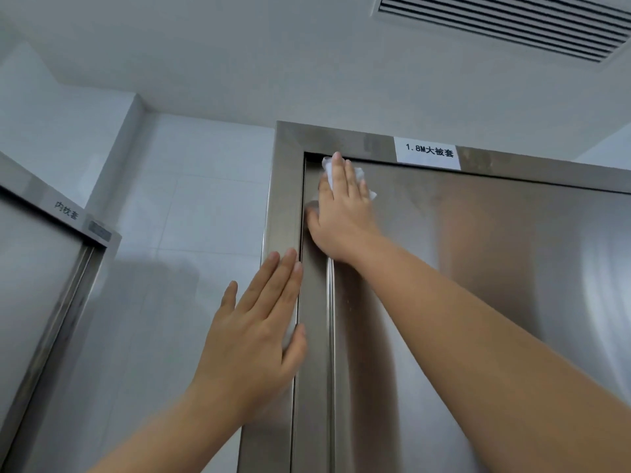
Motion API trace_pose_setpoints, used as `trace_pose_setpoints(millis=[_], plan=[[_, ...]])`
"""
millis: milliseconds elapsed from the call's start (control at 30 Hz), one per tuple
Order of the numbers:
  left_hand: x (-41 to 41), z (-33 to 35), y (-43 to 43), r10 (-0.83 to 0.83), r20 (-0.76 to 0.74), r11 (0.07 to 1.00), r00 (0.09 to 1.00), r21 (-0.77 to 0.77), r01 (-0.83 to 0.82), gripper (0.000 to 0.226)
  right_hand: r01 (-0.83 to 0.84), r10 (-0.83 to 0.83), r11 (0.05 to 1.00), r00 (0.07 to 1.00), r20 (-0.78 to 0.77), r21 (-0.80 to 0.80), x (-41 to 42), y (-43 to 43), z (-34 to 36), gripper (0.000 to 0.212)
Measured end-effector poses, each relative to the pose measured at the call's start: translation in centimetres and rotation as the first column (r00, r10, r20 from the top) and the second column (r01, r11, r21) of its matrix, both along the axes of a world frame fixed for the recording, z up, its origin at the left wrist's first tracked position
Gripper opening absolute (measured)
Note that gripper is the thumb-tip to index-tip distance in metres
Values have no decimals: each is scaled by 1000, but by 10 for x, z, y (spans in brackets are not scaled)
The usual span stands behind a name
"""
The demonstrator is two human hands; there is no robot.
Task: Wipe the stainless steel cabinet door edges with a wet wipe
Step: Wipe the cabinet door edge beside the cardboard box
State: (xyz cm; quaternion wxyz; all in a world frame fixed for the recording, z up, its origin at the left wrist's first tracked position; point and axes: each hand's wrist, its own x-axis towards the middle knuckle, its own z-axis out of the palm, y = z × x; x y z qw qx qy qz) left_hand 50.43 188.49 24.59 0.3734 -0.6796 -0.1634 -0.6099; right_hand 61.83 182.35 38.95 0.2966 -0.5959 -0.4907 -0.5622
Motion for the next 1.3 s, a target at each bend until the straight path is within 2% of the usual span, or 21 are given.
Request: trace_pose_setpoints(millis=[233, 400, 767, 933, 1100, 1300], plan=[[0, 0, -2, 31, -21, 999, 999, -39, -32, 63, -131, 129, 990, 991, 40, 51, 8, 3, -32, 55], [-1, -3, -4, 33, -20, 998, 999, -58, -34, 62, -124, 126, 990, 992, -29, 71, 4, 5, -41, 54], [0, -65, -9, 110, -29, 990, 994, -84, -112, 60, -179, 181, 983, 982, -55, 38, -1, 3, -156, 55], [-2, -92, -10, 124, -37, 988, 992, -87, -127, 59, -165, 165, 986, 983, -78, 8, -1, 3, -193, 55], [-2, -120, -9, 126, -44, 986, 991, -108, -131, 60, -58, 66, 991, 996, -57, 120, -5, 1, -232, 53], [-4, -148, -12, 120, -73, 986, 990, -109, -128, 59, -5, 9, 997, 999, -49, 83, -5, -3, -275, 55]])
